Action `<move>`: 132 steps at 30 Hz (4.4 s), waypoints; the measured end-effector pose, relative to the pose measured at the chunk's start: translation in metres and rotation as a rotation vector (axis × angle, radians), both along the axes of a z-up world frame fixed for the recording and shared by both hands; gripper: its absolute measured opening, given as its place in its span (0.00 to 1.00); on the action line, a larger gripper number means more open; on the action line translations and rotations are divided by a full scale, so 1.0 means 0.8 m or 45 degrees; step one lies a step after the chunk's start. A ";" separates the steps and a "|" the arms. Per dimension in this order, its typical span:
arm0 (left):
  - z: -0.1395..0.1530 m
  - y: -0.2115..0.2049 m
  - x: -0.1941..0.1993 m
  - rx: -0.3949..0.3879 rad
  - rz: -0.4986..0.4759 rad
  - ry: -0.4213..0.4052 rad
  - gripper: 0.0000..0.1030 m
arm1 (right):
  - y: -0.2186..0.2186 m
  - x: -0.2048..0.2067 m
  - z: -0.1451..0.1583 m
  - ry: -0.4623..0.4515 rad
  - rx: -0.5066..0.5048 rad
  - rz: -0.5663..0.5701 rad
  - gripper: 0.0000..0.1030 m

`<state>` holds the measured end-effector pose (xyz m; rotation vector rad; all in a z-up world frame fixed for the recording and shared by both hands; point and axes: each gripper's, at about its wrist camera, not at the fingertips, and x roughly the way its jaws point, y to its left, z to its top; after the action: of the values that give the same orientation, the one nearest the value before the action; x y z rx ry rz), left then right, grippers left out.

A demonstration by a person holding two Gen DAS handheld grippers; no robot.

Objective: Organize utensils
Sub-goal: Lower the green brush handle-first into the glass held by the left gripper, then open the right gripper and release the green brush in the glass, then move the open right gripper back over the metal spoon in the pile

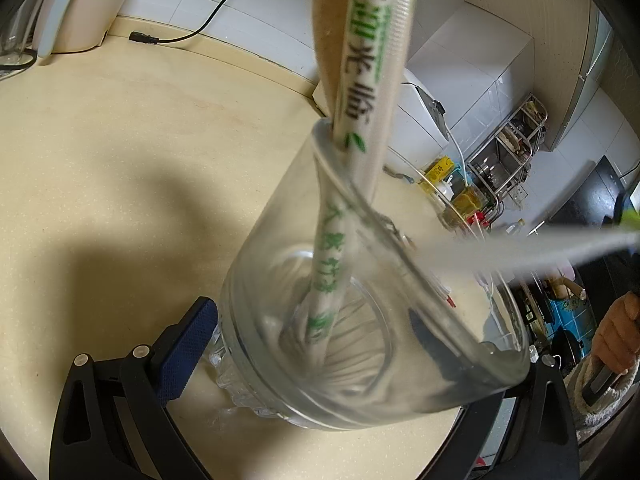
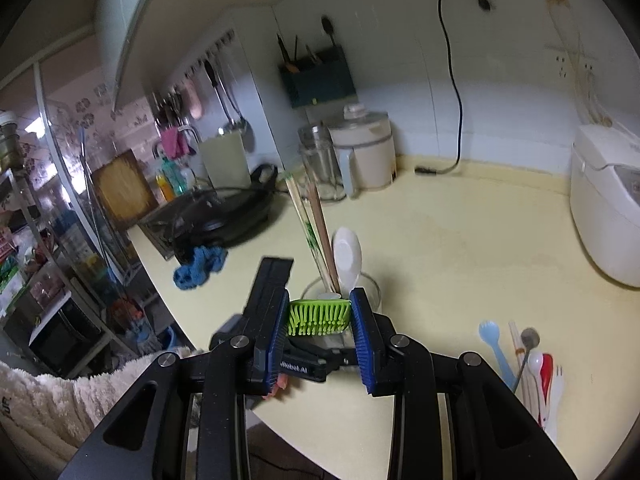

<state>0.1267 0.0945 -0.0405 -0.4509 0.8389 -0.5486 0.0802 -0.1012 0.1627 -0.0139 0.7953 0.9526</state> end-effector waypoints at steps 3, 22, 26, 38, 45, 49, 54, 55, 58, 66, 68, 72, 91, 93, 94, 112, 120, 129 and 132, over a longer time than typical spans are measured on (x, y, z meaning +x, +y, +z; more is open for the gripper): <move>0.000 0.000 0.000 0.000 0.000 0.000 0.97 | 0.013 0.001 -0.013 0.055 -0.056 0.054 0.30; 0.001 0.001 -0.001 0.000 0.000 0.000 0.97 | 0.095 0.058 -0.039 0.221 0.109 -0.007 0.31; 0.001 0.001 -0.001 0.000 0.000 0.000 0.97 | 0.082 0.060 -0.039 0.233 0.180 -0.057 0.31; 0.001 0.001 -0.001 0.000 0.000 0.000 0.97 | 0.004 0.024 -0.032 0.047 0.131 -0.111 0.31; 0.001 0.001 -0.001 -0.001 0.000 0.001 0.97 | 0.028 -0.007 -0.057 -0.131 -0.177 -0.072 0.31; 0.001 0.001 -0.001 -0.001 0.000 0.001 0.97 | 0.047 -0.006 -0.062 -0.153 -0.195 -0.038 0.31; 0.001 0.001 -0.001 -0.001 -0.001 0.001 0.97 | 0.063 0.003 -0.062 -0.210 -0.248 -0.068 0.31; 0.001 0.001 -0.001 -0.001 -0.001 0.001 0.97 | 0.067 0.005 -0.062 -0.206 -0.243 -0.056 0.31; 0.001 0.001 -0.001 -0.001 -0.001 0.001 0.97 | 0.082 0.005 -0.060 -0.213 -0.232 -0.013 0.31; 0.001 0.001 -0.001 -0.001 -0.001 0.001 0.97 | 0.110 0.021 -0.061 -0.246 -0.243 -0.016 0.31; 0.001 0.002 -0.001 -0.001 0.000 0.001 0.97 | 0.115 0.025 -0.059 -0.264 -0.248 -0.035 0.31; 0.001 0.001 -0.001 -0.001 -0.001 0.001 0.97 | 0.114 0.031 -0.057 -0.258 -0.214 -0.059 0.31; 0.000 0.001 -0.001 -0.001 -0.001 0.001 0.97 | -0.025 0.037 -0.080 0.151 0.418 -0.123 0.31; 0.000 0.001 -0.001 -0.001 -0.001 0.001 0.97 | -0.036 0.038 -0.088 0.150 0.399 -0.178 0.31; 0.000 0.001 -0.001 -0.001 -0.001 0.001 0.97 | -0.042 0.039 -0.092 0.150 0.387 -0.208 0.31; 0.001 0.001 -0.001 -0.001 -0.001 0.001 0.97 | -0.119 0.051 -0.132 0.215 0.357 -0.423 0.48; 0.001 0.001 -0.001 -0.001 -0.001 0.002 0.97 | -0.163 0.046 -0.125 0.110 0.195 -0.624 0.47; 0.001 0.001 -0.001 -0.001 -0.001 0.002 0.97 | -0.224 0.043 -0.134 0.154 0.199 -0.821 0.47; 0.001 0.001 -0.001 -0.001 -0.001 0.002 0.97 | -0.226 0.046 -0.141 0.187 0.168 -0.834 0.47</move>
<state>0.1259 0.0953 -0.0398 -0.4517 0.8403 -0.5498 0.1173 -0.2822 0.0497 0.4129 0.7967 0.3822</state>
